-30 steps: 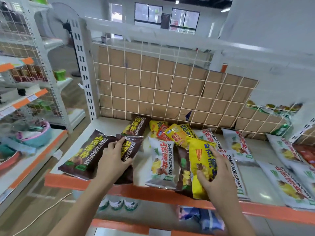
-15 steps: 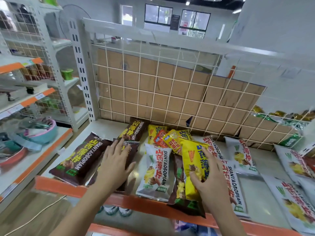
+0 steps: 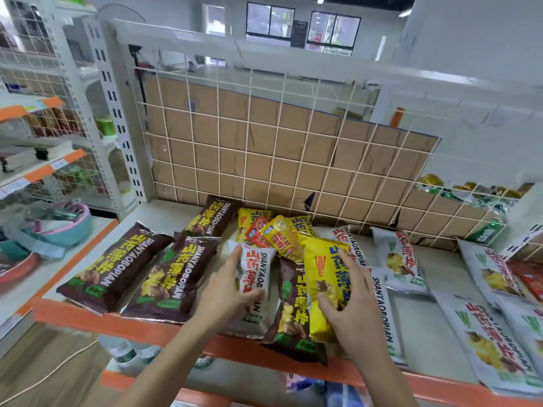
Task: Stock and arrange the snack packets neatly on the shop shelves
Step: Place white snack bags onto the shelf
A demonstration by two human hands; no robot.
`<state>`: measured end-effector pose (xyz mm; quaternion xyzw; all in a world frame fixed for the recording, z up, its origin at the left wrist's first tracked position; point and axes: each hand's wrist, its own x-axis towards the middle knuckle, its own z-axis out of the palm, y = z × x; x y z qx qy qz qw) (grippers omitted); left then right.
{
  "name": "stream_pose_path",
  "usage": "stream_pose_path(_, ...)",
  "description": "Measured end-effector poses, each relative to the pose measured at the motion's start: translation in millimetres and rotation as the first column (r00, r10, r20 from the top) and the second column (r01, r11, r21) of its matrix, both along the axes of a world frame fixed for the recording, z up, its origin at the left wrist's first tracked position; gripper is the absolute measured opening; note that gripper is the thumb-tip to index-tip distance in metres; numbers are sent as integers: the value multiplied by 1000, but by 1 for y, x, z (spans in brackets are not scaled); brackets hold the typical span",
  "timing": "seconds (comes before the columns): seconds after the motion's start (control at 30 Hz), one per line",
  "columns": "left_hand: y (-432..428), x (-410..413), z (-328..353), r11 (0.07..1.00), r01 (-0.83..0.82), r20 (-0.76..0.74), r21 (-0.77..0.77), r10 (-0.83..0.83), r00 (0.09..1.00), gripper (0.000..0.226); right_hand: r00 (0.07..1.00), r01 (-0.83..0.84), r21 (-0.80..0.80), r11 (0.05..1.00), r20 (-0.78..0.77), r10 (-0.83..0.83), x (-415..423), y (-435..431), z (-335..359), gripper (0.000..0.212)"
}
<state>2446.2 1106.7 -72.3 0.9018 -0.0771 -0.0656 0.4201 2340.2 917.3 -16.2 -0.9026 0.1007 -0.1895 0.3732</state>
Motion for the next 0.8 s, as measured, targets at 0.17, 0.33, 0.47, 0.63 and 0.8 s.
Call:
stream_pose_path(0.17, -1, -6, 0, 998, 18, 64, -68, -13, 998, 96, 1000, 26, 12, 1000, 10, -26, -1, -4, -5, 73)
stream_pose_path(0.33, 6, -7, 2, 992, 54, 82, -115, -45, 996, 96, 999, 52, -8, 999, 1, -52, 1, 2, -4, 73)
stream_pose_path(0.47, 26, -3, 15, 954, 39, 81, -296, -15, 997, 94, 997, 82, -11, 997, 10, -82, 7, 17, -4, 73)
stream_pose_path(0.63, 63, 11, 40, 899, -35, 68, -436, 72, 995, 91, 999, 41, 47, 998, 0, -41, 23, 45, 0, 73)
stream_pose_path(0.8, 95, 24, 51, 894, -36, 99, -447, 89, 991, 89, 999, -43, 49, 998, 7, 43, 50, 81, -2, 71)
